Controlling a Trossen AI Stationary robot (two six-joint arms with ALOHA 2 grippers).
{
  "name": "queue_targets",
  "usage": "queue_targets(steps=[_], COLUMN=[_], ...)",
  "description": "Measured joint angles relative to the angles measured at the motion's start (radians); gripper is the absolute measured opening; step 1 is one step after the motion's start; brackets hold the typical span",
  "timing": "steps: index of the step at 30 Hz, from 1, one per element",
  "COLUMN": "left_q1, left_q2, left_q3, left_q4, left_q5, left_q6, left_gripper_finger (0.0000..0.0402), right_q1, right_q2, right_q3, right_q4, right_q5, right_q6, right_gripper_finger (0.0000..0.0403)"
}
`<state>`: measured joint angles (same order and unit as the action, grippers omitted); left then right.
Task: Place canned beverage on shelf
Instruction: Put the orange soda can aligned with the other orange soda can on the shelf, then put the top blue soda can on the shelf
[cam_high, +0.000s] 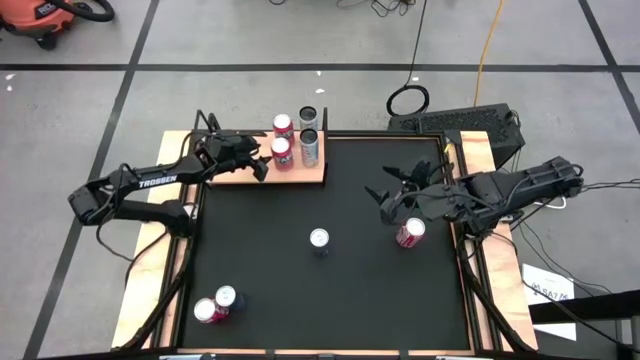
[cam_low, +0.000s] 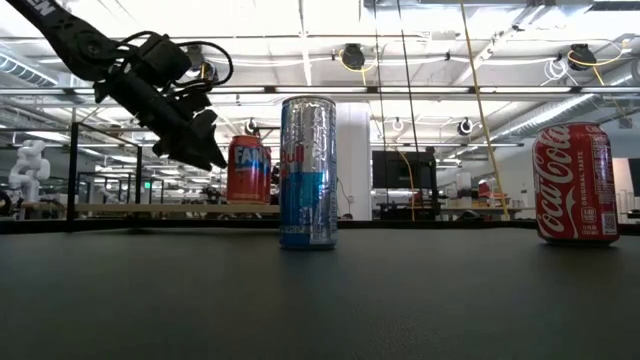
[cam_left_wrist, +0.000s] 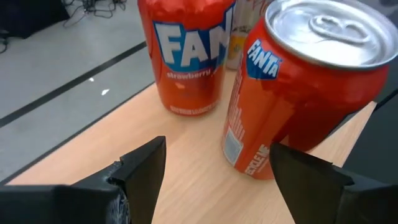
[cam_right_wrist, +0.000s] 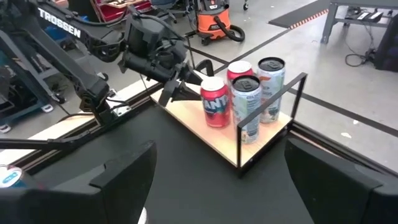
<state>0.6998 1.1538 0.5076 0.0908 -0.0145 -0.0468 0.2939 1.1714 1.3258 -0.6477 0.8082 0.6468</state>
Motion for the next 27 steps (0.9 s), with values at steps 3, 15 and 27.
queue_targets(steps=[3, 15, 27], left_q1=[0.000, 0.001, -0.047], left_q2=[0.000, -0.031, -0.237], left_q3=[0.000, 0.018, 0.179], left_q4=[0.016, -0.061, -0.391], left_q5=[0.002, -0.017, 0.015], left_q6=[0.000, 0.027, 0.053], left_gripper_finger=[0.0286, 0.0286, 0.0227], right_q1=[0.000, 0.000, -0.045], right_q2=[0.004, 0.016, 0.009], right_q3=[0.000, 0.000, 0.000], right_q4=[0.005, 0.036, -0.555], right_q5=[-0.001, 0.000, -0.271], right_q6=[-0.001, 0.022, 0.411], right_gripper_finger=[0.0339, 0.0339, 0.0339])
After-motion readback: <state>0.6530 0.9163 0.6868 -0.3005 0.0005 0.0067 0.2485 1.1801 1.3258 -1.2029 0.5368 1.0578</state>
